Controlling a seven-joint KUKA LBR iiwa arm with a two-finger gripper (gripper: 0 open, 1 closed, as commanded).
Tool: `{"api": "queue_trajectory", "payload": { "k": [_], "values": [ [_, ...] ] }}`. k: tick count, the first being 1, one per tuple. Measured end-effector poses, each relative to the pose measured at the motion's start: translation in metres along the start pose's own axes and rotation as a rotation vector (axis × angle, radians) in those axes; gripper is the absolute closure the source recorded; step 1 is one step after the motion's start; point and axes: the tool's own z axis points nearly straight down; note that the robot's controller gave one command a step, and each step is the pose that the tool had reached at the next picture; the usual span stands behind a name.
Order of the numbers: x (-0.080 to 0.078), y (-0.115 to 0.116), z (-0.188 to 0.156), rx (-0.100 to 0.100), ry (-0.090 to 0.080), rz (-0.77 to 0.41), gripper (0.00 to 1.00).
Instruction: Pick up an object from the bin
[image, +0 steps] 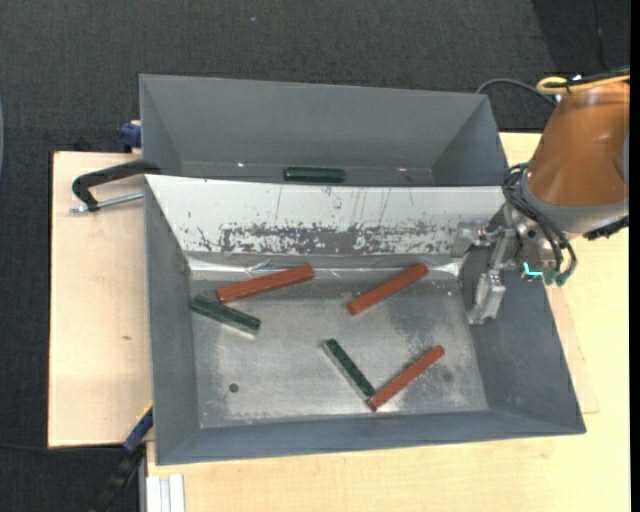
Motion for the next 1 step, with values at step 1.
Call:
{"api": "queue_trajectory", "payload": {
  "k": [1],
  "values": [
    [-0.0006,0.0004,-0.0008,0.000,-0.002,-0.001,0.00]
  ]
}}
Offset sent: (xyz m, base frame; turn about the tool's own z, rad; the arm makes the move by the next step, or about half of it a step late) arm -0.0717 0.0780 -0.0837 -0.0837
